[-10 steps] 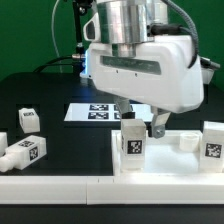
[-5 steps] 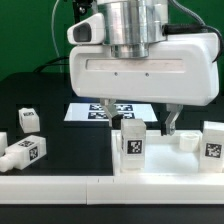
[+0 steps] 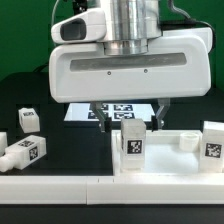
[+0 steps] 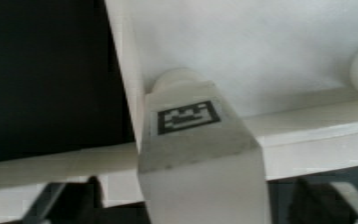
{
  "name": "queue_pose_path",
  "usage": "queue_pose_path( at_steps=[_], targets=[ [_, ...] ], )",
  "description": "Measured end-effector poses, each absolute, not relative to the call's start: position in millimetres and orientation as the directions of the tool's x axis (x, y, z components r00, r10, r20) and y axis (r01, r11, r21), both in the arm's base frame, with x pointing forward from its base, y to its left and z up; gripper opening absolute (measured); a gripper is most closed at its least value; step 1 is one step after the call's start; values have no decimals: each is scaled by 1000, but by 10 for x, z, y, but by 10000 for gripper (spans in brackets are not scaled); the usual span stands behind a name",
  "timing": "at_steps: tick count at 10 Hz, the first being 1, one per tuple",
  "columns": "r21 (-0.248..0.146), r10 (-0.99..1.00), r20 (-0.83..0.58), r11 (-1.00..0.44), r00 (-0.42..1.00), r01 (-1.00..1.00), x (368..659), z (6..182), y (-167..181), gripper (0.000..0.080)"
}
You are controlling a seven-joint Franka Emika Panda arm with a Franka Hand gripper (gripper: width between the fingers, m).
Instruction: Assemble square table
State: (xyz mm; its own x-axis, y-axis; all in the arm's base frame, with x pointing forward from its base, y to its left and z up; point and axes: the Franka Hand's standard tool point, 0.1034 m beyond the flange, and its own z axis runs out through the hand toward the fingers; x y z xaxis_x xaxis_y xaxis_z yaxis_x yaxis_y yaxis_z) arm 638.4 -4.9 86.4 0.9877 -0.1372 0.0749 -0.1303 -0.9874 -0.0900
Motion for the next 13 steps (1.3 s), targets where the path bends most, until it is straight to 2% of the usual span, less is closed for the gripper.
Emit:
queue_pose_path(
  at_steps=[1,2,6,9,11,13],
  targets=[
    [-98,-214,67,-973,974,-207,6383,862,-43,416],
    [-101,-267,62,-960,962,-260,6384,862,-46,282],
    [-112,-591,25,-803,806,-586,6388,854,-65,282],
    [-116,-893,-33,-442,448,-889,6375,850,-89,282],
    [-108,-982,-86,-156,166,-982,6366,843,-100,284],
    [-101,-993,-113,-20,32,-995,6357,836,-116,284]
  ],
)
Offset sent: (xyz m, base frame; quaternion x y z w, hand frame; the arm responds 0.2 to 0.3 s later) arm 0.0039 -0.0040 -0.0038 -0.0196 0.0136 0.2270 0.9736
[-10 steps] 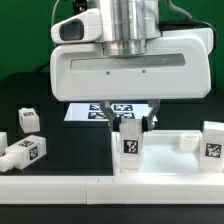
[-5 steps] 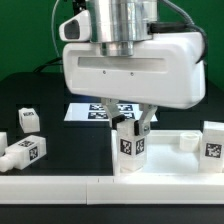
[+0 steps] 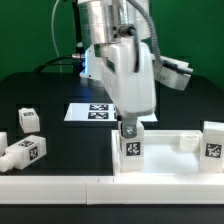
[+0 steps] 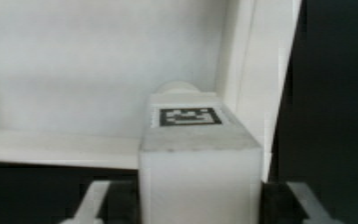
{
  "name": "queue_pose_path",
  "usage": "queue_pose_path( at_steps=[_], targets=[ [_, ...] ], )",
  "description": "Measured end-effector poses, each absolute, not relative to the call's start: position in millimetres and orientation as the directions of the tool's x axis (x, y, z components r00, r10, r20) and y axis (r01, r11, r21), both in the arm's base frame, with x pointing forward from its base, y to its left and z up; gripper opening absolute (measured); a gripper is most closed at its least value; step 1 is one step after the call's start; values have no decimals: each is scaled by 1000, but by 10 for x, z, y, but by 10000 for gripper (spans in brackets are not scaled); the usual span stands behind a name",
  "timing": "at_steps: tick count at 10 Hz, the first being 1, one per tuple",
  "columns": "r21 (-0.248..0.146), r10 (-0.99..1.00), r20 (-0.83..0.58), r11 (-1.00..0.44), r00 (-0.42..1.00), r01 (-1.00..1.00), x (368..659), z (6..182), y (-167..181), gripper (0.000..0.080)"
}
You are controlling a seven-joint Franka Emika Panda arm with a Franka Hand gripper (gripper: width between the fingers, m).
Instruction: Assemble square table
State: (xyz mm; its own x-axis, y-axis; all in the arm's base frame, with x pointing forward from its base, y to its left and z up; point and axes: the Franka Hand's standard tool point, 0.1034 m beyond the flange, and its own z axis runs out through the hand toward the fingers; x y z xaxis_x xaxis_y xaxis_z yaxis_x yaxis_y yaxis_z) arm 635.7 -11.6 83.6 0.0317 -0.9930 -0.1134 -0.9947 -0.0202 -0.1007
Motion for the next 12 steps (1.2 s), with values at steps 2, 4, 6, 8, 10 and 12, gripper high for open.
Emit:
queue_pose_path(
  at_steps=[2,4,6,8,10,12],
  targets=[
    [-109,-986,-99,-120,131,-987,6356,833,-104,291],
    [-126,-898,-50,-429,438,-894,6360,842,-34,604],
    [-133,-810,-29,-578,586,-805,6357,834,-40,642],
    [-135,-708,-7,-699,706,-703,6356,832,-47,647],
    [-96,-446,41,-893,894,-440,6381,840,-10,648],
    [-94,-370,49,-926,928,-365,6379,832,-13,565]
  ],
)
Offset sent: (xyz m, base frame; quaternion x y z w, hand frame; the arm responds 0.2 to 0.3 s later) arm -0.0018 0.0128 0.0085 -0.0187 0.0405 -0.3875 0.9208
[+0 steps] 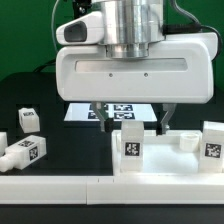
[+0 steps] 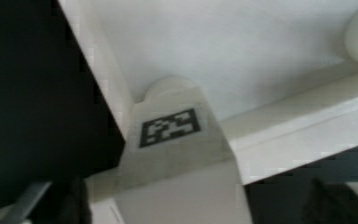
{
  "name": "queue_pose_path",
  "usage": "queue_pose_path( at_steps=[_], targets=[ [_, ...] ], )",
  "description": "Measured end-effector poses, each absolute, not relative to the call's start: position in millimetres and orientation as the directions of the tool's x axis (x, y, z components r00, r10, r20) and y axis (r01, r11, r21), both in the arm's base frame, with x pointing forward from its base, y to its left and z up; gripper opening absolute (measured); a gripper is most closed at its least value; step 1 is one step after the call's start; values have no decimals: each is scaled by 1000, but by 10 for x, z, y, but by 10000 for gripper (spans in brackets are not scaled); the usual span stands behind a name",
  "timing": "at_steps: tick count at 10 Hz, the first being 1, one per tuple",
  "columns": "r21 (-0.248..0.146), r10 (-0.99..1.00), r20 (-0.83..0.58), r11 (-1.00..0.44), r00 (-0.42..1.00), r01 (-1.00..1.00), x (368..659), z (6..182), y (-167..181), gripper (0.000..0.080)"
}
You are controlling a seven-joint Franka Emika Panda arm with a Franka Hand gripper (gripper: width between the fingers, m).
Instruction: Assemble square table
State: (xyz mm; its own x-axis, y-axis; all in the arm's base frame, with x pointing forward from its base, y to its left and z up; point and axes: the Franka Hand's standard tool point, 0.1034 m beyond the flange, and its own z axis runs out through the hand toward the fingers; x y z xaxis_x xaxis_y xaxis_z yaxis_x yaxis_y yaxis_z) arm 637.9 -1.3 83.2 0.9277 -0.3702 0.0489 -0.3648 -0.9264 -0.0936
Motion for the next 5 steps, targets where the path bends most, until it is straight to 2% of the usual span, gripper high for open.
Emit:
queue_pose_path(
  at_steps=[1,2,3,5],
  targets=[
    [-95,-393,47,-917,918,-388,6379,832,-10,429],
    [-95,-400,46,-914,915,-395,6379,831,-11,429],
    [-98,-462,40,-884,886,-456,6379,831,-15,284],
    [-102,-578,26,-813,816,-573,6378,830,-20,285]
  ],
)
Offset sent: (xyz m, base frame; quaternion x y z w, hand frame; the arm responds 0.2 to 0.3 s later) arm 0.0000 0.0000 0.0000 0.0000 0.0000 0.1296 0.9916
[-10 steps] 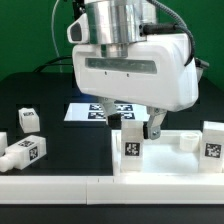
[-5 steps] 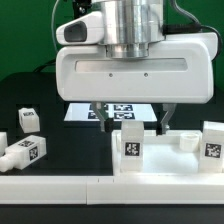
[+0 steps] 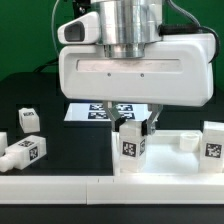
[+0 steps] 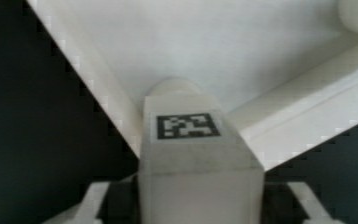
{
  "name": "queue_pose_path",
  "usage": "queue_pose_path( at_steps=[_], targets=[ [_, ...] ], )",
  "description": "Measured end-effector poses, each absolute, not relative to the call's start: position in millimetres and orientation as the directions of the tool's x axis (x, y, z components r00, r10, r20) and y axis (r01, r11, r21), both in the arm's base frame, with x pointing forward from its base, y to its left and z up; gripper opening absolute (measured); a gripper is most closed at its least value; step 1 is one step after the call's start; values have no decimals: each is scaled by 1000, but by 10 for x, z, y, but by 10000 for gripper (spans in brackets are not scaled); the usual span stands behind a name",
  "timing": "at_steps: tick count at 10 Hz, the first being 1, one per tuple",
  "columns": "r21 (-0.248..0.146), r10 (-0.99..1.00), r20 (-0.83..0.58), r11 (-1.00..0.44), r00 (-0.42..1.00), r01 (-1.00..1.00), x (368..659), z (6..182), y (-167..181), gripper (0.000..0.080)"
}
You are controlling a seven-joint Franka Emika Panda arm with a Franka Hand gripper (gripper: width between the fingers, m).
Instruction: Assemble square table
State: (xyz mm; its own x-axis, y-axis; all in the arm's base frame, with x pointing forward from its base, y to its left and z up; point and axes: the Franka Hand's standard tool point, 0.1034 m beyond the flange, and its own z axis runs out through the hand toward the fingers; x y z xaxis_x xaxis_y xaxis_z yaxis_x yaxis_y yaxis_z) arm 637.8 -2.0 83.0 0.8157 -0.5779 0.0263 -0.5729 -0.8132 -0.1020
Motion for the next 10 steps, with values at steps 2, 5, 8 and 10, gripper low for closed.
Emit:
queue_pose_path(
  at_steps=[2,5,8,10],
  targets=[
    [-103,-732,6,-678,681,-728,6378,830,-25,285],
    [-105,-971,-69,-219,227,-970,6363,820,-10,285],
    [-96,-991,-128,41,-29,-995,6361,817,-29,285],
    [-81,-978,-144,163,-150,-983,6363,818,-26,285]
  ],
)
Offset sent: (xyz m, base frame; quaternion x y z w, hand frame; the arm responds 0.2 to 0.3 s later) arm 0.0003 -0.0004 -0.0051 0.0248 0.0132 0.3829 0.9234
